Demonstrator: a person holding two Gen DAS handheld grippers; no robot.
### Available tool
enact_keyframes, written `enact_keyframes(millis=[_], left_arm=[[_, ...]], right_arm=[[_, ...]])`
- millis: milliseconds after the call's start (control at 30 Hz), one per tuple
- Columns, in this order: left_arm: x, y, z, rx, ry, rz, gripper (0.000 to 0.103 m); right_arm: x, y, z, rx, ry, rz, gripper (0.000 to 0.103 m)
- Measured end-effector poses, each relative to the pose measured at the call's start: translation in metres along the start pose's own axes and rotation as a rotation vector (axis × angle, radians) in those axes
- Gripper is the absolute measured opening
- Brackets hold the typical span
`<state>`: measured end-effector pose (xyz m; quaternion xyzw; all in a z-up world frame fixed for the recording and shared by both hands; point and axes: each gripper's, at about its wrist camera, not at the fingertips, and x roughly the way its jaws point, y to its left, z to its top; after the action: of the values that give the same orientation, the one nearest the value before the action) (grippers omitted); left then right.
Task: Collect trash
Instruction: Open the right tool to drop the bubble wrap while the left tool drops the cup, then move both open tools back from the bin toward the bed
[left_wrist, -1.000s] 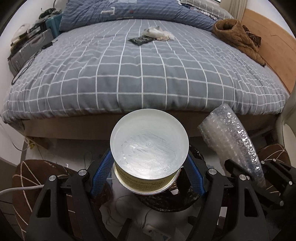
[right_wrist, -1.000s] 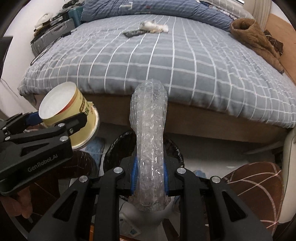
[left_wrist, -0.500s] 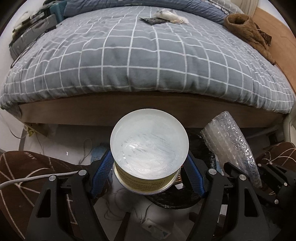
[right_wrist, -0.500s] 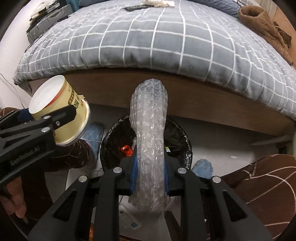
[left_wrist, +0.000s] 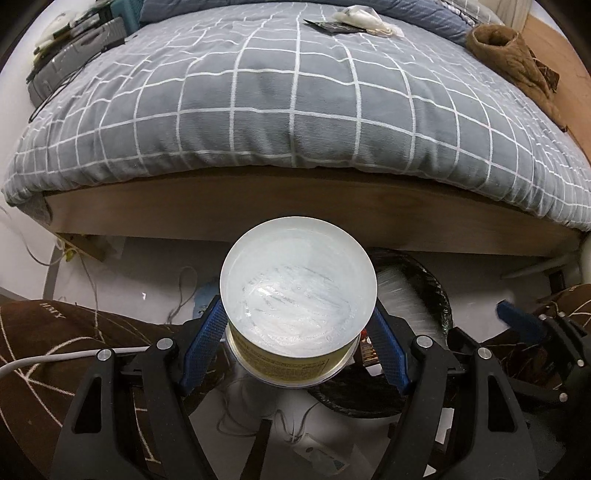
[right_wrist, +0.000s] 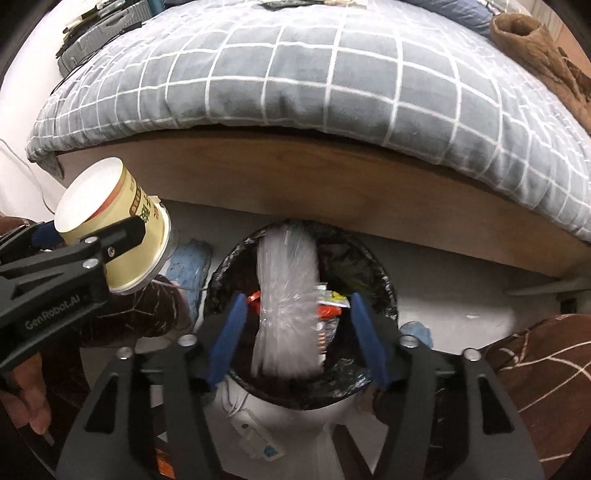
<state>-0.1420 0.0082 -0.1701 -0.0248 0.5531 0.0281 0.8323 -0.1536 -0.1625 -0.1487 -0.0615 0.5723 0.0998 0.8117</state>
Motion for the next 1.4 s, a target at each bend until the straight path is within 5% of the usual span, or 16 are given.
enact_keyframes(millis=[167,433,867,1133,1400], left_arm=[[0.001,-0.015,-0.003,0.022,0.003,-0.022,0.073],[0.003,-0.043,-0.005,0.074,0.017,-0.056,0.073],[0.008,-0.089,-0.008,0.165,0.037,-0.061,0.078],[0.016,-0.080,-0.010,0.168,0.027,-0.039,0.094],[0.006,-0.053,0.001,0.109,-0.004,-0.037,0.097]], right_arm=[[-0.011,-0.017,-0.004,0.014,-0.037,-0.032,0.080],[-0.024,-0.051,-0.010,0.087,-0.062,-0.080,0.090],[-0.041,-0.083,-0.019,0.199,-0.087,-0.125,0.091],[-0.035,-0.076,-0.017,0.183,-0.083,-0.123,0.091],[-0.039,-0.066,-0.005,0.157,-0.087,-0.092,0.091]])
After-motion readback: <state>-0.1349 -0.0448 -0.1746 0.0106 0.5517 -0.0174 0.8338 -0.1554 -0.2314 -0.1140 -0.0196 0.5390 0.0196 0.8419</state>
